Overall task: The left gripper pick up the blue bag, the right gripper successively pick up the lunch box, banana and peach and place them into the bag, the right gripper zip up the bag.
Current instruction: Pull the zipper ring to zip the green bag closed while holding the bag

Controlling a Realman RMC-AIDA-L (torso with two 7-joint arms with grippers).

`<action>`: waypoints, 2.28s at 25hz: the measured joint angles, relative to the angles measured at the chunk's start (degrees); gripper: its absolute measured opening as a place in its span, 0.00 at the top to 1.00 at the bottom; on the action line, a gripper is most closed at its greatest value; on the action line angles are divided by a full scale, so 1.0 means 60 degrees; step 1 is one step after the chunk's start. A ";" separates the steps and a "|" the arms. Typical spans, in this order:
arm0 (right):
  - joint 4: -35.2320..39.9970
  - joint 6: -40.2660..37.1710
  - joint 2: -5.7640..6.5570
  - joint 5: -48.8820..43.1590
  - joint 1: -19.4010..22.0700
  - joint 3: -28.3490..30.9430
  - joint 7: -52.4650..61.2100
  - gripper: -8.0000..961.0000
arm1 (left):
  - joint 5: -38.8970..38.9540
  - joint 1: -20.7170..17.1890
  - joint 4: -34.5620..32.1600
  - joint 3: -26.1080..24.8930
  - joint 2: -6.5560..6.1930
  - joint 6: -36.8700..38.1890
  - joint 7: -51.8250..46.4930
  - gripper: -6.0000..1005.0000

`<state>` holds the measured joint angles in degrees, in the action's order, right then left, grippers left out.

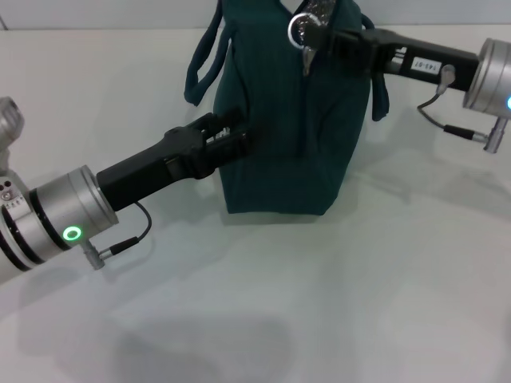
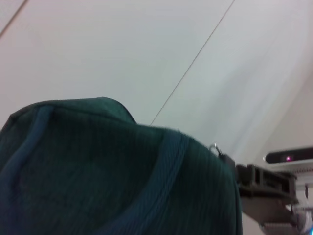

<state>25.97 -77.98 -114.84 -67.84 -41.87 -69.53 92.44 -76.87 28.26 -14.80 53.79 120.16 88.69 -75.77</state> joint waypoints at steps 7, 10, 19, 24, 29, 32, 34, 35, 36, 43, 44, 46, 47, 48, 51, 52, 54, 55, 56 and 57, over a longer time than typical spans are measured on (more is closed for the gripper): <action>-0.0011 -0.0012 -0.0060 -0.0044 -0.0090 -0.0406 -0.0035 0.99 | 0.0416 0.0100 0.0005 0.0001 0.0006 -0.0046 -0.0045 0.12; -0.0014 0.0018 -0.0062 -0.0046 -0.0090 -0.0451 -0.0061 0.99 | 0.0490 0.0088 0.0005 -0.0019 0.0008 -0.0057 -0.0044 0.12; -0.0022 0.0074 -0.0098 -0.0106 -0.0113 -0.0666 -0.0117 0.99 | 0.0829 -0.0017 0.0020 0.0016 -0.0004 -0.0040 0.0003 0.12; -0.0022 0.0078 -0.0109 -0.0109 -0.0124 -0.0672 -0.0117 0.98 | 0.0733 -0.0011 0.0030 0.0075 -0.0003 -0.0090 0.0011 0.14; -0.0022 0.0078 -0.0109 -0.0109 -0.0116 -0.0673 -0.0117 0.98 | 0.0722 -0.0053 0.0037 0.0268 -0.0009 -0.0096 -0.0027 0.26; -0.0021 0.0078 -0.0108 -0.0109 -0.0114 -0.0673 -0.0115 0.98 | 0.0722 -0.0053 0.0037 0.0276 -0.0015 -0.0096 -0.0099 0.36; -0.0021 0.0078 -0.0108 -0.0109 -0.0112 -0.0673 -0.0115 0.99 | 0.0724 -0.0051 0.0036 0.0278 -0.0025 -0.0098 -0.0137 0.45; -0.0021 0.0078 -0.0108 -0.0109 -0.0112 -0.0673 -0.0114 0.99 | 0.0730 -0.0048 0.0036 0.0278 -0.0028 -0.0098 -0.0141 0.50; -0.0021 0.0078 -0.0108 -0.0109 -0.0111 -0.0673 -0.0114 0.99 | 0.0741 -0.0049 0.0035 0.0278 -0.0029 -0.0098 -0.0142 0.54; -0.0021 0.0057 -0.0108 -0.0072 -0.0086 -0.0672 -0.0114 0.99 | 0.0772 -0.0049 0.0034 0.0277 -0.0032 -0.0098 -0.0145 0.83; -0.0021 0.0040 -0.0108 -0.0061 -0.0078 -0.0670 -0.0114 0.99 | 0.0768 -0.0041 0.0034 0.0277 -0.0033 -0.0098 -0.0145 0.84; -0.0021 -0.0006 -0.0108 -0.0042 -0.0062 -0.0655 -0.0114 0.99 | 0.0755 -0.0028 0.0034 0.0276 -0.0032 -0.0098 -0.0142 0.86; -0.0021 -0.0038 -0.0108 -0.0035 -0.0053 -0.0639 -0.0113 0.99 | 0.0743 -0.0021 0.0034 0.0276 -0.0032 -0.0094 -0.0127 0.87; -0.0021 -0.0072 -0.0108 -0.0020 -0.0041 -0.0615 -0.0114 0.99 | 0.0738 -0.0018 0.0034 0.0276 -0.0032 -0.0090 -0.0112 0.89; 0.0007 -0.0262 -0.0108 0.0130 0.0013 -0.0578 -0.0113 0.98 | 0.0730 0.0010 0.0034 0.0373 -0.0016 -0.0050 -0.0059 0.92; 0.0035 -0.0315 -0.0107 0.0179 0.0037 -0.0577 -0.0113 0.98 | 0.0729 0.0021 0.0031 0.0431 -0.0015 -0.0048 -0.0055 0.92; 0.0088 -0.0402 -0.0096 0.0283 0.0072 -0.0564 -0.0113 0.98 | 0.0729 0.0044 0.0009 0.0567 -0.0015 -0.0048 -0.0040 0.93; 0.0102 -0.0440 -0.0091 0.0322 0.0081 -0.0541 -0.0114 0.98 | 0.0729 0.0045 -0.0003 0.0614 -0.0017 -0.0048 -0.0013 0.94; 0.0111 -0.0479 -0.0079 0.0357 0.0088 -0.0471 -0.0114 0.98 | 0.0729 0.0046 -0.0012 0.0648 -0.0020 -0.0047 0.0024 0.94; 0.0111 -0.0518 -0.0072 0.0366 0.0098 -0.0371 -0.0114 0.98 | 0.0728 0.0047 -0.0015 0.0691 -0.0023 -0.0041 0.0082 0.94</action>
<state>26.64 -81.09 -115.27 -65.64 -41.28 -71.75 91.76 -72.50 28.55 -14.89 57.94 120.02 88.44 -75.29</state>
